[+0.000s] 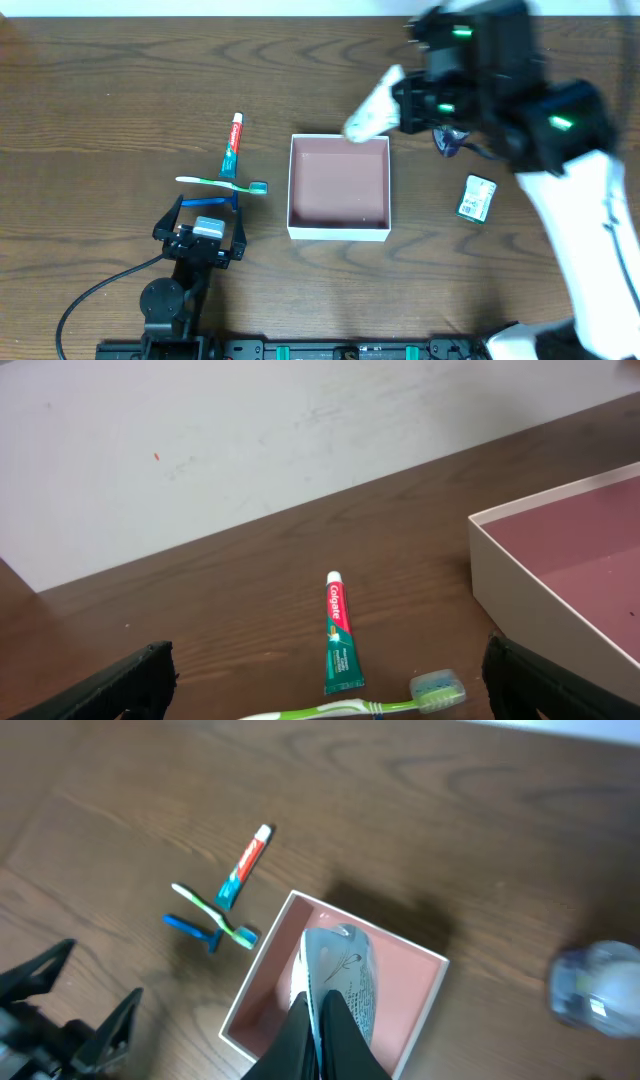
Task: Pack container
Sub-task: 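Lift the Pantene tube and carry it left over the box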
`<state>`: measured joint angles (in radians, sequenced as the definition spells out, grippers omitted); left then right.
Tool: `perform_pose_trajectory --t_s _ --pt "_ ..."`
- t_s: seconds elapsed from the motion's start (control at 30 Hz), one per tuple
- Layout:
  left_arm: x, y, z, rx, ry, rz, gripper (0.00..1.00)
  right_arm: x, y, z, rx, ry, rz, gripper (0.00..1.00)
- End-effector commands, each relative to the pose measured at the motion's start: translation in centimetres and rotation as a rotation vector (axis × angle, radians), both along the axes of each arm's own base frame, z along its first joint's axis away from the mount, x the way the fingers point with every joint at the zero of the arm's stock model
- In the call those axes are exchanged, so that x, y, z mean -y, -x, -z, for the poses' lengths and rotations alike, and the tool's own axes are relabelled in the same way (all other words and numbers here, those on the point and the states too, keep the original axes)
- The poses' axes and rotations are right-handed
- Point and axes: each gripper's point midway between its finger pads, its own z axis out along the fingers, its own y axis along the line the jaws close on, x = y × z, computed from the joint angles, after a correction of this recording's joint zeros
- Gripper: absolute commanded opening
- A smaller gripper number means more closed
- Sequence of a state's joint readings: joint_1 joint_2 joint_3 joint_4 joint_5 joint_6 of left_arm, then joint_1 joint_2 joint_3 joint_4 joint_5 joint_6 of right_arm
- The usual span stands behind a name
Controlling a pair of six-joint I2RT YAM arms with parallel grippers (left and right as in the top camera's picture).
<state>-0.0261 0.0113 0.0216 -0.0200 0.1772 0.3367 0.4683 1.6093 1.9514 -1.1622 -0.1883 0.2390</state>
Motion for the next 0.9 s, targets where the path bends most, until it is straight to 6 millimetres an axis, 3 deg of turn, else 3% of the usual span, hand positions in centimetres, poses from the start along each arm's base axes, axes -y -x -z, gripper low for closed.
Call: perform_pose_trajectory --t_s 0.0,0.17,0.33,0.6,0.87 --pt "0.1 0.1 1.6 -0.051 0.010 0.008 0.98 -2.3 -0.9 1.2 -0.010 0.022 0.021 0.01" --pt "0.1 0.1 1.6 -0.051 0.010 0.008 0.98 -5.5 -1.7 5.0 -0.069 0.066 -0.015 0.01" --pt "0.1 0.1 1.6 -0.051 0.010 0.008 0.98 -7.1 -2.7 8.0 -0.106 0.100 -0.002 0.01" --pt "0.1 0.1 1.6 -0.051 0.010 0.008 0.98 -9.4 -3.9 11.0 -0.090 0.158 0.018 0.01" --pt "0.1 0.1 1.6 -0.051 0.010 0.008 0.98 -10.7 -4.2 12.5 -0.019 0.246 0.138 0.01"
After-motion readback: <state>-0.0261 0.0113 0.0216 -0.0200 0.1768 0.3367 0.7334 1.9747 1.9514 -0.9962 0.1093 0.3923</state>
